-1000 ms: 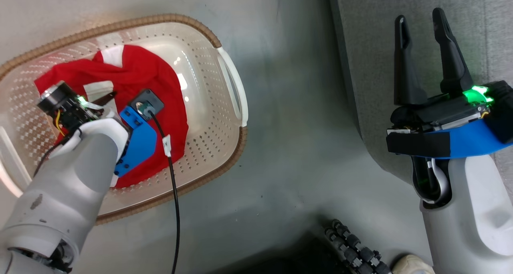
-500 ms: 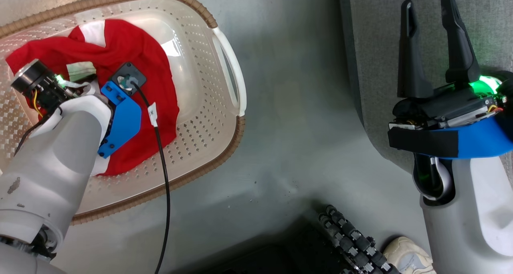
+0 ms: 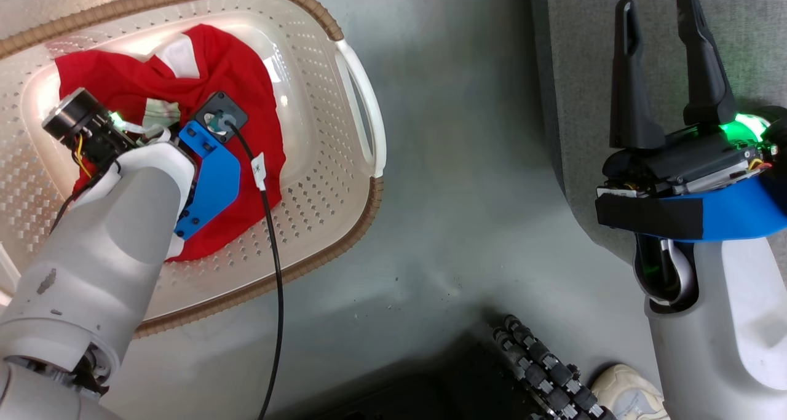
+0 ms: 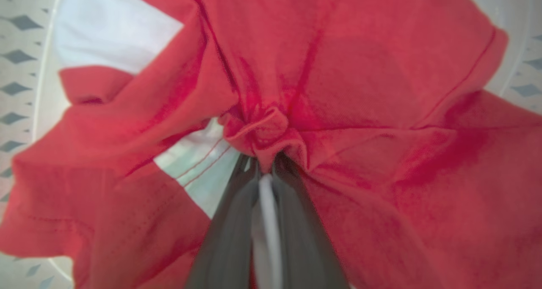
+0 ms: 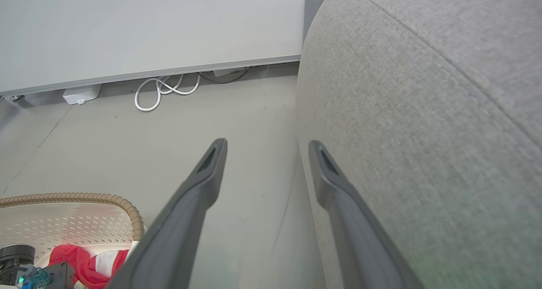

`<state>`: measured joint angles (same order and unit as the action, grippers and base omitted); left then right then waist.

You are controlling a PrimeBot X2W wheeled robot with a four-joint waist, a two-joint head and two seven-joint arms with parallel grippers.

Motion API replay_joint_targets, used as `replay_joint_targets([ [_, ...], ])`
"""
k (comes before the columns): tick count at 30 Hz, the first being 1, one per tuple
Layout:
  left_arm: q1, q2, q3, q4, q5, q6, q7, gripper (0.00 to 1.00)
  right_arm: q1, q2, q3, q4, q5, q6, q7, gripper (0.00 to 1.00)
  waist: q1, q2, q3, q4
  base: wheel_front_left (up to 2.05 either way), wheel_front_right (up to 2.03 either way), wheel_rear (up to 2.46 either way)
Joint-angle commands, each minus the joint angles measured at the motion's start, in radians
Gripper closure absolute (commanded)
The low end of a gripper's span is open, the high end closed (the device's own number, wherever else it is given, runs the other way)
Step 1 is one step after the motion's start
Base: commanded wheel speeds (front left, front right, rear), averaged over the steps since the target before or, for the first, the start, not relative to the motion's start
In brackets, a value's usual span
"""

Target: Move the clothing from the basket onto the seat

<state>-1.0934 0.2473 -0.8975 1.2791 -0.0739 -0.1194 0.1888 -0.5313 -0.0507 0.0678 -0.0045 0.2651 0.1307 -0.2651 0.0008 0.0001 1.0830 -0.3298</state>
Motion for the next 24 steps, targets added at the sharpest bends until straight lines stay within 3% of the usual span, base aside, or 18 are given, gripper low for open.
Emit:
replay_joint_targets([
  [1,0.014,0.021,-0.003,0.019,-0.004,0.014,0.004,1.00,-0.017,0.000,-0.008,0.008,-0.003,0.000,0.001,0.00,-0.0008,-0.0001,-0.009,0.005,0.00,0.00,0.00],
  [24,0.087,-0.133,-0.012,0.007,-0.090,-0.008,-0.234,1.00,0.039,-0.031,-0.043,0.066,-0.025,0.000,0.000,0.00,-0.0008,-0.0001,-0.265,0.126,0.00,0.00,0.00],
])
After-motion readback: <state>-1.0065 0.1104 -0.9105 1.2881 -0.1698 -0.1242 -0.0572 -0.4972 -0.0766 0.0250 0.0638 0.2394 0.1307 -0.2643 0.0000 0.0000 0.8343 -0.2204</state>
